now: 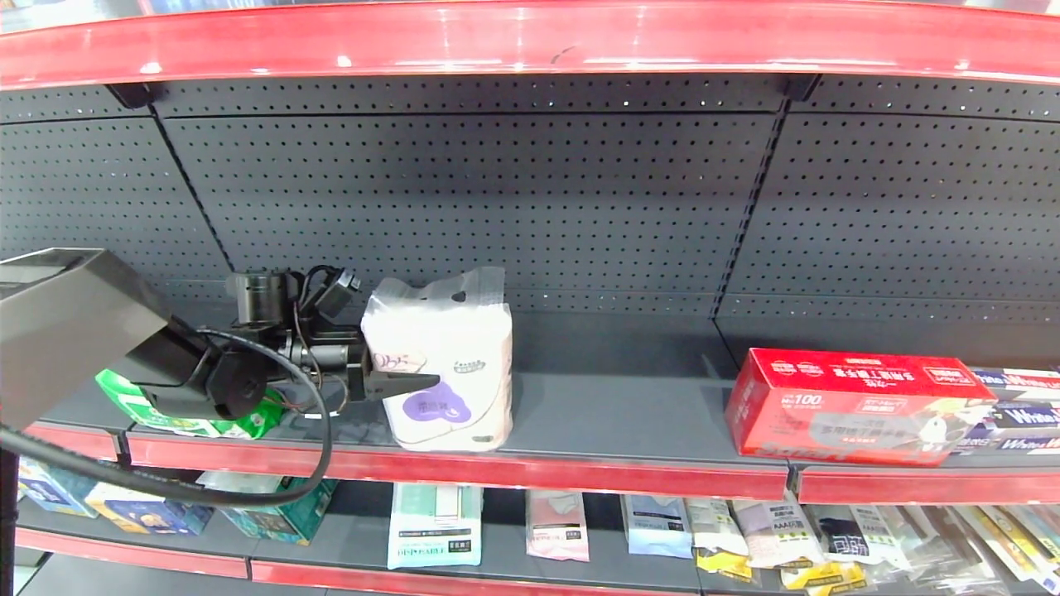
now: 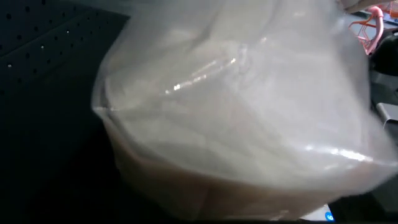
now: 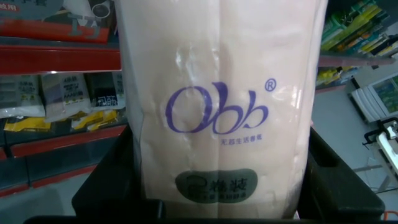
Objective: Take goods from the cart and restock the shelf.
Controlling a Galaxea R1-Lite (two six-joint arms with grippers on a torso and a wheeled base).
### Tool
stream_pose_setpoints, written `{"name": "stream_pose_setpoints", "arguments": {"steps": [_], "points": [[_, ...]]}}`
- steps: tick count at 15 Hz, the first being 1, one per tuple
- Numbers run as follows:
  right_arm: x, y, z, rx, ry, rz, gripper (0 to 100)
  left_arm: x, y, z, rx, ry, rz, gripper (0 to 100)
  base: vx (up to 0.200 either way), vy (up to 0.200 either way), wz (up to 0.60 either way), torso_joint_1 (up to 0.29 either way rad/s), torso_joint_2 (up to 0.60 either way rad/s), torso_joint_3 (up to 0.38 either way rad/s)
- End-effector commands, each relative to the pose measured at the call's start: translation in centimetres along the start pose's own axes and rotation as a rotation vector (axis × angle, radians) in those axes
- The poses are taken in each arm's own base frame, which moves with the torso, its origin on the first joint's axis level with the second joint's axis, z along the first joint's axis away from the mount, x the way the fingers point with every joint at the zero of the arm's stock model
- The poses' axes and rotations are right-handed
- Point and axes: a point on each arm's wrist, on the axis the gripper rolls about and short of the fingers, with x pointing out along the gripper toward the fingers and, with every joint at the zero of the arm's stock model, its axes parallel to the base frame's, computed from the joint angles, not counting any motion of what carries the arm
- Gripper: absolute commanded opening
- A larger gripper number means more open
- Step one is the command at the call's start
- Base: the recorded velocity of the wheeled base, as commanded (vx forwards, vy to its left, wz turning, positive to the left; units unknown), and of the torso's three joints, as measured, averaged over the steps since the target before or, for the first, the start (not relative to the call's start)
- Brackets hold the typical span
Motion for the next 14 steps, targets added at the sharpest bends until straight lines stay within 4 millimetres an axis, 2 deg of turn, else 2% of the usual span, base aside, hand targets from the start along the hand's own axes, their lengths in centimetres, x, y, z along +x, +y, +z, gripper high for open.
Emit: {"name": "stream_pose_setpoints", "arguments": {"steps": [1, 5, 9, 14], "points": [[0.0, 0.0, 0.0, -0.001, 0.001, 0.0, 0, -0.5, -0.8, 1.4, 0.007, -0.008, 0.007, 100, 0.0, 0.0, 0.0, 0.0, 0.0, 0.0], [0.0, 0.0, 0.0, 0.0, -0.002, -0.001, 0, -1.6, -1.7, 2.5, 0.016, -0.009, 0.052, 100, 0.0, 0.0, 0.0, 0.0, 0.0, 0.0], [-0.1, 0.0, 0.0, -0.002, -0.005, -0.002, 0, -2.3, -1.7, 3.1, 0.034, -0.014, 0.071, 100, 0.0, 0.0, 0.0, 0.0, 0.0, 0.0], [-0.1, -0.1, 0.1, -0.001, -0.008, -0.002, 0, -4.1, -2.7, 5.9, 0.064, -0.037, 0.13, 100, 0.0, 0.0, 0.0, 0.0, 0.0, 0.0]]}}
